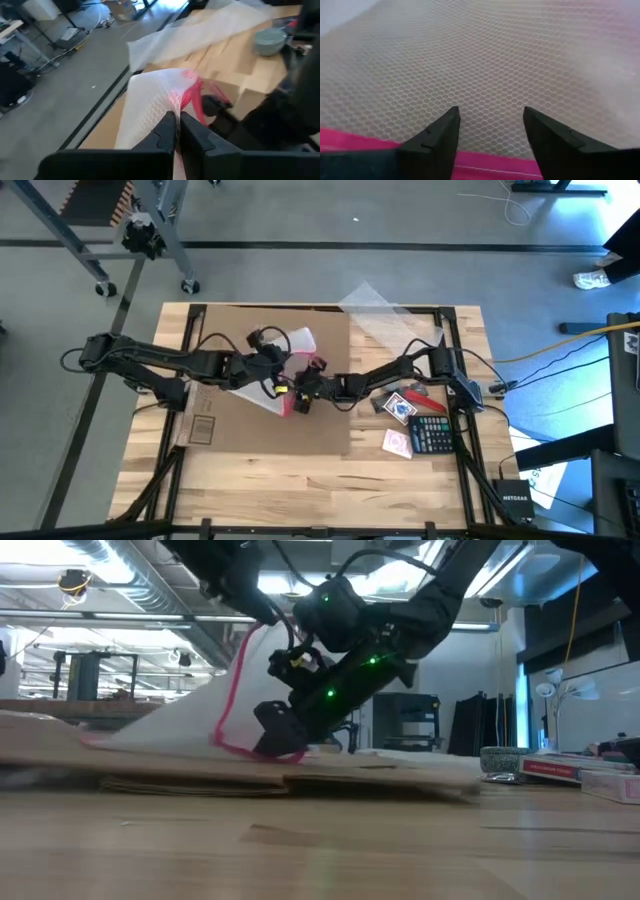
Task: Unpack boxes
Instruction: Open the white pouch, then put the scented candle into the white pouch
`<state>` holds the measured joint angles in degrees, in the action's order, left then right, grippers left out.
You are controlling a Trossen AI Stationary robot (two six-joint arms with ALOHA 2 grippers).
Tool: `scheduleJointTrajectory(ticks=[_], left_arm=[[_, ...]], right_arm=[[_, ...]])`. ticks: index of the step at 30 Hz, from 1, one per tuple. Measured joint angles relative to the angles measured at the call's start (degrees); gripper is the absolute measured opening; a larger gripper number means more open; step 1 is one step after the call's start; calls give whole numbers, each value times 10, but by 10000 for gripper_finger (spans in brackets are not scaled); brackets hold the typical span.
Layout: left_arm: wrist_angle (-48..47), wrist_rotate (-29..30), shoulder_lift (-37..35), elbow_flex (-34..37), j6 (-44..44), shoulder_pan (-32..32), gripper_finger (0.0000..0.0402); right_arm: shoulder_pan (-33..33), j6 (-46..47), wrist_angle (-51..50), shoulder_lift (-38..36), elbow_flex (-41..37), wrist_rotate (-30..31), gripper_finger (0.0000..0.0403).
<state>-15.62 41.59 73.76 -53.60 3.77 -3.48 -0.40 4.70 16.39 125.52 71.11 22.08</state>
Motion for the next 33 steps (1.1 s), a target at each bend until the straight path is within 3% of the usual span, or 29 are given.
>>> scheduleJointTrajectory(ticks=[9, 24, 33], left_arm=[[-15, 4, 5, 7, 19, 18, 8], [17, -22, 8, 18, 7, 21, 8], [13, -22, 8, 19, 7, 20, 8]], right_arm=[[0, 26, -46, -16, 0, -8, 216], [5, -69, -63, -145, 0, -60, 216], [35, -72, -317, -270, 1, -48, 216]])
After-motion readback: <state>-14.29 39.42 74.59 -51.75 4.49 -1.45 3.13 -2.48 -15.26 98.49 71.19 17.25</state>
